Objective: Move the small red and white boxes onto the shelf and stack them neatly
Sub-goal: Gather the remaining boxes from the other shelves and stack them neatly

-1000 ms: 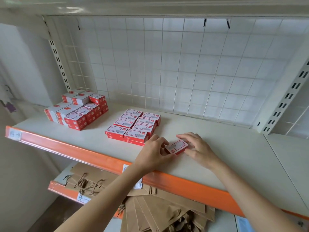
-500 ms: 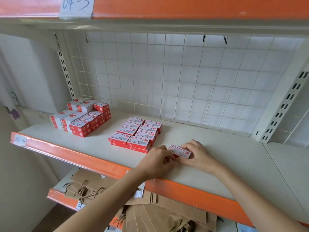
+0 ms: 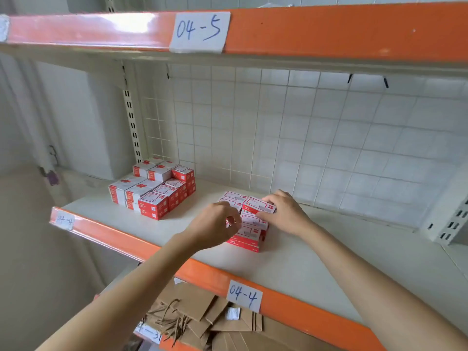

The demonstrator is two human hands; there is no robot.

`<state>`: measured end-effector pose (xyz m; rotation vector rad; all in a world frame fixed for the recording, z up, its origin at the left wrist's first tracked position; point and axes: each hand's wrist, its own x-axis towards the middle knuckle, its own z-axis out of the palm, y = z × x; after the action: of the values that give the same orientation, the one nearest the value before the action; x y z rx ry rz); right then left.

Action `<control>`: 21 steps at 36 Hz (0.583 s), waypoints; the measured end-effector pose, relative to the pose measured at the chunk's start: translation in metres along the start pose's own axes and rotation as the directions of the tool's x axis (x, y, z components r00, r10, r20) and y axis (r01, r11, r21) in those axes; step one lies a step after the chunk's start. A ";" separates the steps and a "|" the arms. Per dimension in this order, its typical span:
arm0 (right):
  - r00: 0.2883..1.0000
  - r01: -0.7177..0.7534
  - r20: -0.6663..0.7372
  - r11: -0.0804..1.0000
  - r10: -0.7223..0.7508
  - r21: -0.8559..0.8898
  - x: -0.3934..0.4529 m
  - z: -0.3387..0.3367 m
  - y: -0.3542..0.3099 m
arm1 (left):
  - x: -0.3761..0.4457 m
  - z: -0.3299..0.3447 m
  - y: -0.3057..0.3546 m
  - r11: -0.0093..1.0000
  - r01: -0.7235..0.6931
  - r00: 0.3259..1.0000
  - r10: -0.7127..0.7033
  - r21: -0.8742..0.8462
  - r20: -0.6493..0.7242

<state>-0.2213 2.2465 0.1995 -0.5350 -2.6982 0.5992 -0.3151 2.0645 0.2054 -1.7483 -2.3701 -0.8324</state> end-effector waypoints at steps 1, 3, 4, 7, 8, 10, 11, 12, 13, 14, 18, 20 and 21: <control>1.000 -0.013 0.003 1.000 0.013 -0.002 0.010 0.005 -0.005 | -0.001 -0.003 -0.005 1.000 0.013 1.000 -0.013 -0.002 -0.004; 0.999 -0.046 0.009 0.999 0.046 -0.011 0.028 0.013 -0.015 | -0.001 -0.009 -0.015 0.999 0.041 0.999 -0.041 0.011 -0.012; 0.998 -0.060 0.014 0.998 0.060 -0.020 0.037 0.017 -0.020 | -0.001 -0.012 -0.020 0.999 0.048 0.999 -0.047 0.016 -0.012; 0.997 -0.081 0.014 0.995 0.082 -0.059 0.059 0.027 -0.033 | 0.001 -0.018 -0.031 0.998 0.047 0.999 -0.048 0.031 0.025; 0.995 -0.094 0.013 0.993 0.095 -0.075 0.064 0.031 -0.036 | 0.002 -0.019 -0.034 0.998 0.043 0.998 -0.044 0.034 0.037; 0.992 -0.122 0.020 0.984 0.126 -0.131 0.073 0.037 -0.040 | 0.004 -0.020 -0.041 0.999 0.034 0.998 -0.036 0.038 0.054; 0.989 -0.136 0.035 0.976 0.144 -0.172 0.076 0.041 -0.042 | 0.005 -0.019 -0.044 0.999 0.028 0.998 -0.030 0.040 0.059; 0.985 -0.147 0.055 0.966 0.162 -0.211 0.078 0.045 -0.042 | 0.006 -0.018 -0.047 0.999 0.020 0.998 -0.023 0.039 0.067; 0.981 -0.158 0.071 0.959 0.179 -0.237 0.080 0.047 -0.042 | 0.007 -0.017 -0.050 0.999 0.013 0.997 -0.016 0.037 0.076; 0.978 -0.166 0.079 0.953 0.191 -0.253 0.081 0.049 -0.043 | 0.008 -0.016 -0.053 0.999 0.006 0.996 -0.009 0.035 0.087; 0.974 -0.179 0.085 0.946 0.209 -0.269 0.080 0.044 -0.042 | 0.010 -0.012 -0.056 1.000 -0.002 0.992 -0.001 0.019 0.124; 0.976 -0.188 0.063 0.955 0.207 -0.229 0.075 0.040 -0.039 | 0.011 -0.009 -0.054 1.000 -0.014 0.991 0.012 0.014 0.136; 0.978 -0.190 0.043 0.961 0.202 -0.200 0.070 0.037 -0.037 | 0.011 -0.008 -0.053 1.000 -0.028 0.990 0.026 0.012 0.140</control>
<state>-0.3079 2.2324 0.2009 -0.8566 -2.8011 0.4073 -0.3689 2.0597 0.1971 -1.8883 -2.4246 -0.7091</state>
